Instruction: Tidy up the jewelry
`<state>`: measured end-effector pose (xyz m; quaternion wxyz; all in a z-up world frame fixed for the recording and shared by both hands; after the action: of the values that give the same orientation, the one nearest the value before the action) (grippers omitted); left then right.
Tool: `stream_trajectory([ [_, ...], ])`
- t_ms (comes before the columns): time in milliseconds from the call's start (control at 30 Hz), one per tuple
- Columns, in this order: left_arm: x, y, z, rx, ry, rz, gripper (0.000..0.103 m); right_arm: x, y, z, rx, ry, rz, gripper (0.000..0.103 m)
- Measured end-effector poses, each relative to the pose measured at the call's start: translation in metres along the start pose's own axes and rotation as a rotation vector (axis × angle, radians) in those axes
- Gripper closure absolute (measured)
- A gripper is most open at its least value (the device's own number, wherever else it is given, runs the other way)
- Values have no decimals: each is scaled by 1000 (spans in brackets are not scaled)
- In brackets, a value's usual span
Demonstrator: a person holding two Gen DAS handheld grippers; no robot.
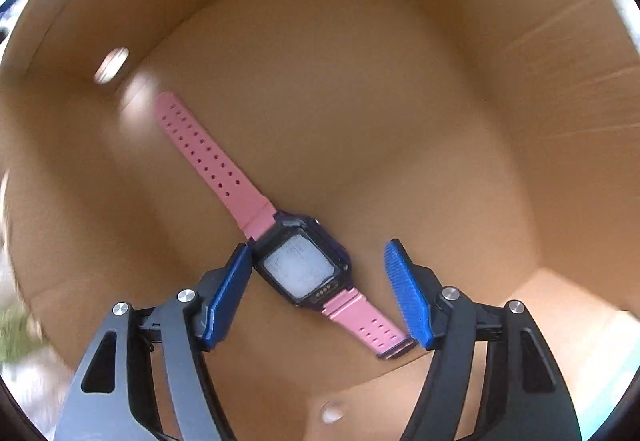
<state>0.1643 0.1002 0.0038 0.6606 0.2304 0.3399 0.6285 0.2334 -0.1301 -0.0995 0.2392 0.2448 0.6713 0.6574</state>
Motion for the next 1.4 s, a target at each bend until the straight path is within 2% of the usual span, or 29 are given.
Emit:
stream_trajectory([
  [67, -1, -2, -2, 8, 0, -1, 15, -29, 8, 14, -60, -88, -115, 37],
  [133, -1, -1, -4, 10, 0, -2, 15, -42, 15, 22, -109, -158, -122, 37],
  [267, -2, 1, -7, 10, -6, 5, 15, -61, 35, 27, -181, -233, -239, 37],
  [367, -3, 1, -10, 16, -3, 4, 15, -66, 55, 22, -223, -274, -263, 37],
  [467, -3, 4, -13, 15, 6, -4, 15, -62, 84, 13, -306, -317, -281, 37],
  [600, -2, 15, -19, 2, 18, -33, 15, -34, 156, -10, -532, -364, -265, 36],
  [667, -2, 20, -24, 0, 19, -55, 15, -14, 196, -32, -666, -393, -256, 27],
  [700, -3, 23, -28, 0, 18, -69, 15, -5, 202, -51, -718, -403, -255, 25],
  [767, -4, 29, -38, 3, 13, -90, 14, 29, 219, -64, -842, -419, -245, 14],
  [833, -7, 32, -51, 14, 3, -105, 14, 48, 219, -88, -914, -443, -238, 7],
  [900, -9, 32, -66, 27, -10, -110, 13, 68, 211, -104, -920, -480, -250, 7],
  [1000, -15, 22, -98, 85, -36, -96, 13, 93, 166, -119, -850, -553, -254, 7],
  [1100, -22, 6, -127, 150, -70, -67, 13, 117, 114, -123, -750, -633, -167, 7],
  [1167, -28, -4, -141, 184, -107, -53, 13, 132, 79, -118, -695, -671, -75, 7],
  [1233, -31, -14, -149, 210, -133, -25, 13, 142, 53, -115, -648, -693, -46, 7],
  [1400, -30, -26, -153, 220, -152, 28, 10, 162, 26, -100, -584, -630, -145, 7],
])
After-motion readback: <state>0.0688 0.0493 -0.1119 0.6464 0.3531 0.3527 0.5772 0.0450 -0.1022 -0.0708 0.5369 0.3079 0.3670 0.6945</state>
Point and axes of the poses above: each gripper's, at about its wrist camera, not at the fingertips, and y roughly against the way its jaws point, x to its left, z to its top, the point moved 9 cm from there along -y, roughly the way its jaws point, and after that the axes turned 10 degrees about y, right-handed, at the moved point
